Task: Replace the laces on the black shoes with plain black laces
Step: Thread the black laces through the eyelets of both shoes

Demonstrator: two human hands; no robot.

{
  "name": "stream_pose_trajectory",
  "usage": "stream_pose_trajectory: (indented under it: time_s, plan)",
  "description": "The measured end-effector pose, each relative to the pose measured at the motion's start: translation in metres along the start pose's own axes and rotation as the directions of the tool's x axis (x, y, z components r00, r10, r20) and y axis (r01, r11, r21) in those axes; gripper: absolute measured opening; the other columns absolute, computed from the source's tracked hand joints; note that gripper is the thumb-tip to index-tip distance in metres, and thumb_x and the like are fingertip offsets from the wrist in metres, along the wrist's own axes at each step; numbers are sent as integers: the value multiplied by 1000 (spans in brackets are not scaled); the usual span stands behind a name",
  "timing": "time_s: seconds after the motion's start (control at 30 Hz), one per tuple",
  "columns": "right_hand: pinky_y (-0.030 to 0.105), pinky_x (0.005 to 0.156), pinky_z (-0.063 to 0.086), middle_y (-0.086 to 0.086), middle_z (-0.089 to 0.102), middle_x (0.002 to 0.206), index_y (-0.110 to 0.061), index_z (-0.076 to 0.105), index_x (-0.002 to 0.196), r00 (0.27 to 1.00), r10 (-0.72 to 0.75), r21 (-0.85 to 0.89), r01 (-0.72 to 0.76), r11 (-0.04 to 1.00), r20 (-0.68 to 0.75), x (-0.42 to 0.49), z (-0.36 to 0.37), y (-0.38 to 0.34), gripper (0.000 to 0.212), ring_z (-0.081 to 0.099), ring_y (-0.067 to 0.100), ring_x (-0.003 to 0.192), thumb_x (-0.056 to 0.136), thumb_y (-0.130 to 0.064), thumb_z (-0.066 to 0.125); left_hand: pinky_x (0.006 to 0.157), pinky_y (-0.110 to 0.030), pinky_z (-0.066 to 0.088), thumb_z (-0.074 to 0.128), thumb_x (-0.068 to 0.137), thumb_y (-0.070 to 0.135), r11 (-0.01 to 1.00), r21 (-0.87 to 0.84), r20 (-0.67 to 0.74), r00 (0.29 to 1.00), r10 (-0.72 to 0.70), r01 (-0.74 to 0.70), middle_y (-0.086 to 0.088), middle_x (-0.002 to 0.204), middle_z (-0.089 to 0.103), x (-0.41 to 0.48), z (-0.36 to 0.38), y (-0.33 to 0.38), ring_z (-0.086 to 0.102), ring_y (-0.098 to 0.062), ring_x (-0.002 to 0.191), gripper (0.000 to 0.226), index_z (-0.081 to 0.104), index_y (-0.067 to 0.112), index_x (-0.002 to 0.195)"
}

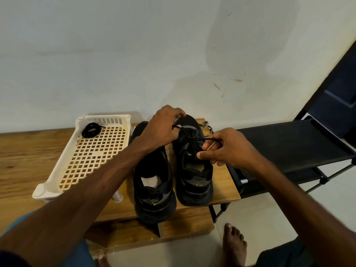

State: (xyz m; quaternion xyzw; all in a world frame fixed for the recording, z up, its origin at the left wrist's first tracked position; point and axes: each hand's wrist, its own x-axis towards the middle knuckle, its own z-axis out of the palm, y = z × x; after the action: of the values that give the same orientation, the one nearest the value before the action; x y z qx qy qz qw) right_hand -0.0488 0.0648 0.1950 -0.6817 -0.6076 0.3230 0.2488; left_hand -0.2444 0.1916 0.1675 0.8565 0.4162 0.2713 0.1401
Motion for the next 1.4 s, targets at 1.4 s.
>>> stream_pose_trajectory:
  time_s: [1.4]
  plan:
    - [20, 61, 58, 5, 77, 71, -6, 82, 84, 998, 4, 122, 4, 993, -65, 13, 4, -2, 5, 72, 12, 63, 86, -3, 78, 65, -20, 59, 85, 78, 7, 656, -539, 411, 845, -343, 529, -12, 81, 78, -6, -8, 6, 71, -13, 66, 16, 80, 0, 91]
